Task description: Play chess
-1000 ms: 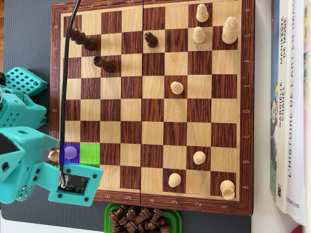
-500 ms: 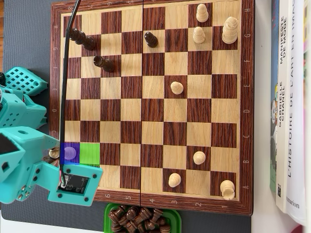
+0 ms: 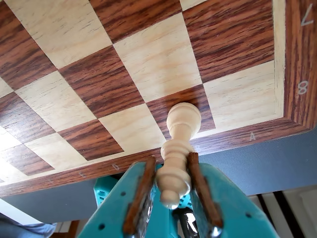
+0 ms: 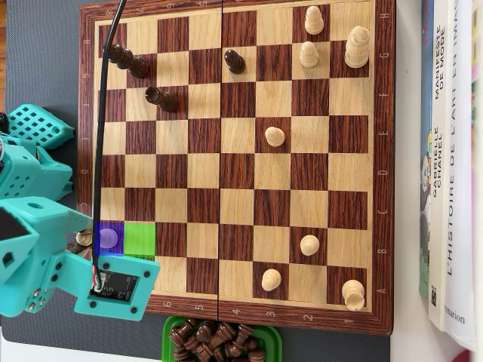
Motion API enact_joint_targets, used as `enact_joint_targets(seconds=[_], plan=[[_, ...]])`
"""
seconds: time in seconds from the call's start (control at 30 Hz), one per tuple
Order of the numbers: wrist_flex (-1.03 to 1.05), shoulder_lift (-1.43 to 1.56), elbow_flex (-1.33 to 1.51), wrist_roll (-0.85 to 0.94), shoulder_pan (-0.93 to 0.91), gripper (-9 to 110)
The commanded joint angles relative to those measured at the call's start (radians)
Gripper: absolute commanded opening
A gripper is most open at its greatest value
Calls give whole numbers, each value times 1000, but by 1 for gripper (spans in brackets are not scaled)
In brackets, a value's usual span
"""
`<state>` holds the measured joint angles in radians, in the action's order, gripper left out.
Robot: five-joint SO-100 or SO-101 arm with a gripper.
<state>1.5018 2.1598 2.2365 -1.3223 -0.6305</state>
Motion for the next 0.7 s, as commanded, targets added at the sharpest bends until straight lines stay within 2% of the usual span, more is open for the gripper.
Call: enact_joint_targets(seconds=[0.0,0.33,0.67], plan=[[6,14,-44,0,15,6],[60,14,-146,-63,72,6],[-3,-2,-149,-126,146,6]])
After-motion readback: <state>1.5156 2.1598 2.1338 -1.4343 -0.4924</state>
